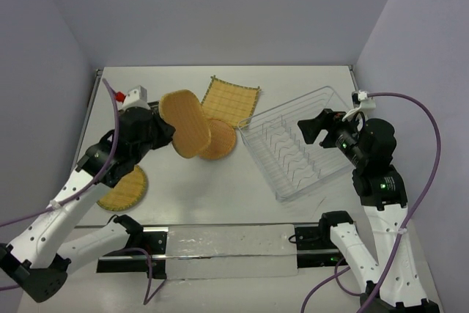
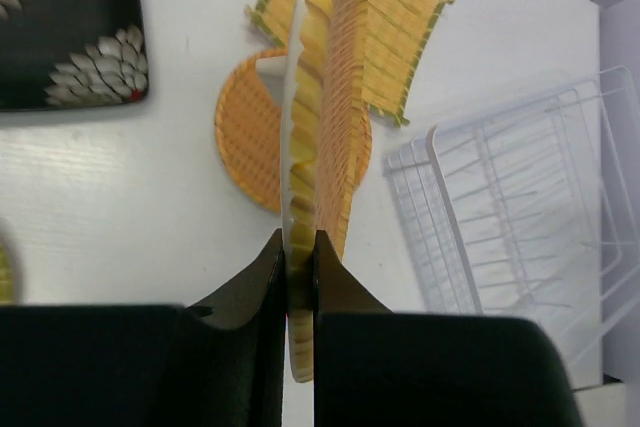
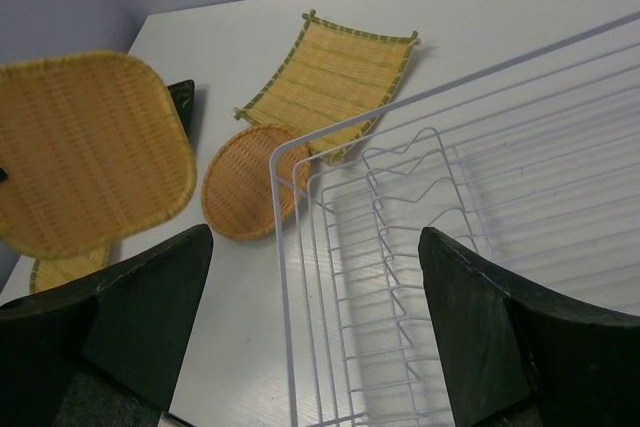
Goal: Load the plates into the dish rack
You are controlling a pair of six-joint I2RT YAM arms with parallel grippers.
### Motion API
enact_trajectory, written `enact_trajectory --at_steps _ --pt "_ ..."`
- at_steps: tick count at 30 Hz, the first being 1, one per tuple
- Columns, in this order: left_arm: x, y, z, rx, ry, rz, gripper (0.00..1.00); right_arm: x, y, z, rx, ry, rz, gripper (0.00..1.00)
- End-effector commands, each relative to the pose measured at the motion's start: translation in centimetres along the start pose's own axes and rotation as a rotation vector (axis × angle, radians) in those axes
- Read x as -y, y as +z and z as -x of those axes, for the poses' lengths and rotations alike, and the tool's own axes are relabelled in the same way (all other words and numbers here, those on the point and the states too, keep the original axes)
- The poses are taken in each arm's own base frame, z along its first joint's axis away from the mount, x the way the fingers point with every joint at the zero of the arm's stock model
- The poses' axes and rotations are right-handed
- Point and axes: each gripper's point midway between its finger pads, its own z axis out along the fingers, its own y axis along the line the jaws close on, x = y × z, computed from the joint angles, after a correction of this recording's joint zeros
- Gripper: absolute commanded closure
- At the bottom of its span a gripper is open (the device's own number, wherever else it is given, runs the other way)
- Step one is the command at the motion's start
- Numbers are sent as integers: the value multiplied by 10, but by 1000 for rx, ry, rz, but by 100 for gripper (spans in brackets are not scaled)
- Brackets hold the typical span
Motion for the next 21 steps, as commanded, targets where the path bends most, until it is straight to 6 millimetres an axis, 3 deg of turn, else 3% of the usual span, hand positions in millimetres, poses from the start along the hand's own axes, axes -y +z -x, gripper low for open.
enact_trajectory --at_steps 1,4,8,10,14,21 --pt "31 -4 58 95 195 -13 100 -3 3 6 23 -42 21 11" --pt "73 -3 81 121 361 -156 100 -3 1 7 32 -48 17 12" --pt "138 -20 92 121 621 -447 100 -3 -3 9 48 -60 14 14" --pt "151 -20 90 73 689 -491 100 -2 -4 10 55 -62 7 14" --pt "196 -7 81 -34 877 -594 100 1 -8 13 78 -72 -13 16" --pt "242 4 41 -119 1070 -704 100 13 -9 14 98 -53 -84 18"
